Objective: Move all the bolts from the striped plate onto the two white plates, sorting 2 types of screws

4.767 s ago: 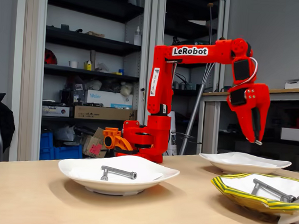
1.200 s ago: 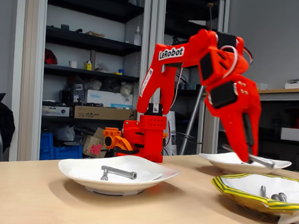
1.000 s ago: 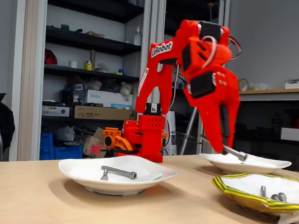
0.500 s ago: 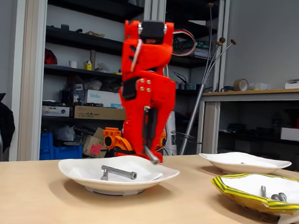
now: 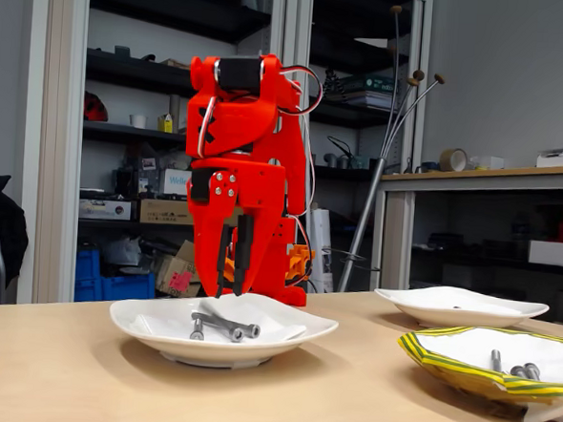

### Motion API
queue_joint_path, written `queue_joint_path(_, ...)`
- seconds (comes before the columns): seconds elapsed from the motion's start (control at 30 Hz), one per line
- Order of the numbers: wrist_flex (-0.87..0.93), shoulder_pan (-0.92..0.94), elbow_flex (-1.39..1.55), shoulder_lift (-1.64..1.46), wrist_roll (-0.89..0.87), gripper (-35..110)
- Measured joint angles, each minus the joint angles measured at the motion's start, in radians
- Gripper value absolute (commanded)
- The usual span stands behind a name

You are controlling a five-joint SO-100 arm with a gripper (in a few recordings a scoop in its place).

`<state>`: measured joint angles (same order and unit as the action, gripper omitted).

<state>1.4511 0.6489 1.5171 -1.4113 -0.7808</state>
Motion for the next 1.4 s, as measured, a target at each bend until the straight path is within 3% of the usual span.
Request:
queue_joint_path(0.27, -0.012, -0.101, -0.011, -0.023, -0.029, 6)
queue_joint_path(0.63, -0.175, -0.403, -0.192, 0.067, -0.114, 1)
queue_joint_path(1.13, -0.265, -0.647, -0.218, 0.124, -0.881, 9)
queue_joint_path(1.4, -0.348, -0.684, -0.209, 0.175, -1.068, 12)
